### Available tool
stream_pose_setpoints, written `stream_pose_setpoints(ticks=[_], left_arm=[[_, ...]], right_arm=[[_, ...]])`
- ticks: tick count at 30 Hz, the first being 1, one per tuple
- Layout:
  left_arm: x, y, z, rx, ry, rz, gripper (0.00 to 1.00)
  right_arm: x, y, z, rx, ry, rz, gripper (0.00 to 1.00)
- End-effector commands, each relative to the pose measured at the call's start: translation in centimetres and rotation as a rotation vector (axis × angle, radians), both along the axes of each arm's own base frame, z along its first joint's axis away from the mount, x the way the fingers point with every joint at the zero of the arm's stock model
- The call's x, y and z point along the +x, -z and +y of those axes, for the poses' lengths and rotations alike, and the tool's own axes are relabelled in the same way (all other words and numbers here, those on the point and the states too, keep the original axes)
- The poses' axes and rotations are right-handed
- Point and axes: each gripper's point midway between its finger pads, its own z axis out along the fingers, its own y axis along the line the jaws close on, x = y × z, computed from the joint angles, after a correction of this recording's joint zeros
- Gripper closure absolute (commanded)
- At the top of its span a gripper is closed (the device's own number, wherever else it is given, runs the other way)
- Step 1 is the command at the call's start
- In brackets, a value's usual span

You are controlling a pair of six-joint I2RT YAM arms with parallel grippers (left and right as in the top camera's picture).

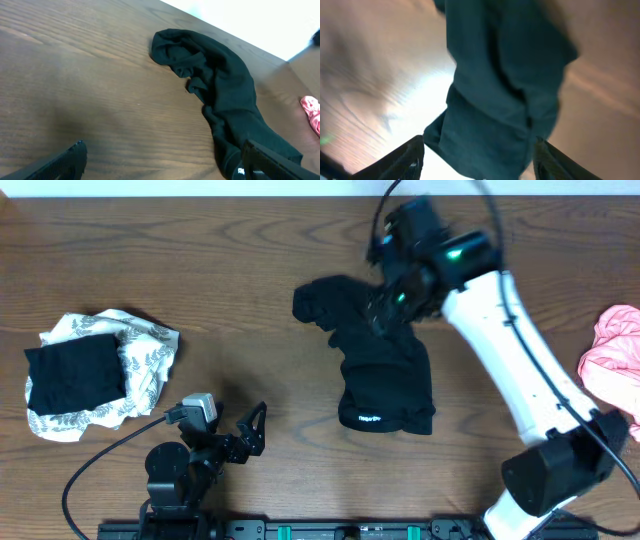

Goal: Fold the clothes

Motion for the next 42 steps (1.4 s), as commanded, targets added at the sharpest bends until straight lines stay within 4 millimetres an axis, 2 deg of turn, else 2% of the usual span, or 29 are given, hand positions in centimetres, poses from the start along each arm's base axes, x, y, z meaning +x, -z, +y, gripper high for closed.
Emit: stream_pose_setpoints(ticks=[1,7,10,13,18,19,22,24,27,29,30,33,36,37,39,41,42], left_arm=[[0.0,0.1,-0.1,-0.016,0.003,0.005,0.02],[0.0,0.1,-0.1,-0.015,0.003,0.005,0.02],[0.0,0.1,-0.1,-0.015,0.003,0.006,0.02],[0.0,0.1,-0.1,-0.015,0.003,0.006,0.02],[0.0,0.1,-0.1,-0.016,0.004,0.006,0.02],[0.0,0.1,-0.1,-0.016,0.004,0.006,0.02],[0.0,0.1,-0.1,-0.016,0.004,0.006,0.02],[0.0,0.1,-0.1,-0.016,0.004,0.006,0.02],[0.0,0.1,-0.1,-0.016,0.004,0.006,0.02],[0.0,0.1,-0.1,-0.016,0.004,0.006,0.02],[0.0,0.1,-0.1,-0.016,0.004,0.006,0.02],[0.0,0.1,-0.1,-0.016,0.004,0.006,0.02],[0.0,0.1,-0.1,-0.016,0.004,0.006,0.02],[0.0,0.1,-0.1,-0.016,0.004,0.006,0.02],[0.0,0.1,-0.1,-0.016,0.004,0.006,0.02],[0.0,0.1,-0.1,-0.016,0.004,0.006,0.02],[0.0,0.1,-0.1,-0.016,0.004,0.006,0.02]], right_arm=[[-2.2,4.6,0.1,-0.083,-0.003,0.098,0.34],[-5.3,9.3,0.6,-0.189,-0.035,0.135,0.31],[-6.0,11.0,1.9,-0.199,-0.081,0.099,0.31],[-6.2,12.3,3.1,-0.227,-0.107,0.035,0.25],[-5.9,14.0,1.3,-0.347,0.03,-0.065,0.22],[-6.0,14.4,0.9,-0.357,0.054,-0.069,0.24],[-6.1,15.6,-0.4,-0.371,0.115,-0.069,0.42],[-6.1,16.1,-1.0,-0.374,0.139,-0.066,0.59],[-5.8,15.8,-1.3,-0.394,0.154,-0.089,0.82],[-5.5,14.8,-1.5,-0.413,0.155,-0.111,0.97],[-5.3,13.8,-1.4,-0.42,0.155,-0.125,0.99],[-4.9,10.4,-0.7,-0.406,0.098,-0.163,0.99],[-5.2,5.9,0.5,-0.339,-0.024,-0.185,0.99],[-5.4,3.8,0.6,-0.317,-0.056,-0.209,0.99],[-5.2,0.0,-0.6,-0.321,-0.064,-0.291,0.99],[-4.2,-3.8,-3.6,-0.377,0.022,-0.421,0.99],[-3.8,-5.0,-4.8,-0.401,0.062,-0.466,0.99]])
